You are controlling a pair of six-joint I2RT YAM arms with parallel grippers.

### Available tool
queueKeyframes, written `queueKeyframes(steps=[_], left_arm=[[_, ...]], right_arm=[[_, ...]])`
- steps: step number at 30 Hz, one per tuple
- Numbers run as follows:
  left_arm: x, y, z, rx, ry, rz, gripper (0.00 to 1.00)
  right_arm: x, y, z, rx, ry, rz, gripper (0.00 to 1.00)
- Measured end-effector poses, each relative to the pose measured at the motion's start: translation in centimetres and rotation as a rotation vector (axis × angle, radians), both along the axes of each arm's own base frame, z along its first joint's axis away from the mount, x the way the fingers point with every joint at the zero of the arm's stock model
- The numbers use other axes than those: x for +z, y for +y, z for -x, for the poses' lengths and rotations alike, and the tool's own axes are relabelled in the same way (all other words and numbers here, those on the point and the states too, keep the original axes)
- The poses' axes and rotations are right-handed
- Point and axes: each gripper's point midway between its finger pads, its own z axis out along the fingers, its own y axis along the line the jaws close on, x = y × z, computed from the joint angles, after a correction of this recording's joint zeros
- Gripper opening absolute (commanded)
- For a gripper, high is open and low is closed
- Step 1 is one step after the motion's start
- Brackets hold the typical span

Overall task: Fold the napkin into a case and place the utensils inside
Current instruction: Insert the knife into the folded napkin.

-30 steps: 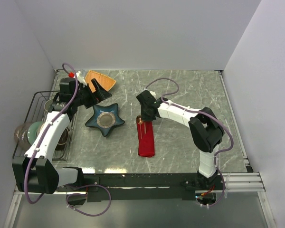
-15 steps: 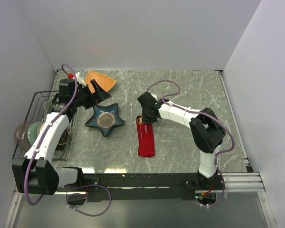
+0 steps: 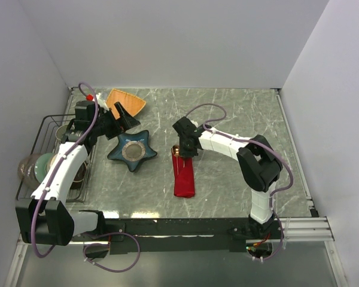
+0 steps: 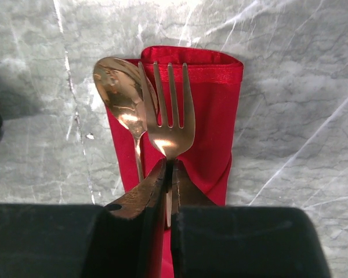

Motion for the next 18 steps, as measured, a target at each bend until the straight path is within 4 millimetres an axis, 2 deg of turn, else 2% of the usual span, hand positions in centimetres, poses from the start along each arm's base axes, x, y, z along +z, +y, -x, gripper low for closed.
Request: queueKeyframes(steps=[6,9,10,13,18], left_arm=[[-0.6,0.0,0.2,0.000,0.014,-0.001,0.99],[-0.6,0.0,0.2,-0.002,0.011,-0.003,0.99],[-0.6,0.0,0.2,-0.002,0.011,-0.003,0.99],[-0.6,0.1,0.2,-0.001,0.012,-0.003,0.99],[-0.6,0.0,0.2,-0.003,0.012,-0.002,0.99]], right_arm=[[-1.2,-0.3,0.7,-0.004,0.040,0.013,0.10],[-1.6,-0.5,1.2,-0.005,0.062,0.020,0.21],[-1.6,-0.5,1.3,-0.006,0.065,0.020,0.32],[-1.6,-0.5,1.4,-0.007,0.070,0.021,0.38],[-1.6,-0.6,1.5,-0.005,0.076,0.026,0.40]])
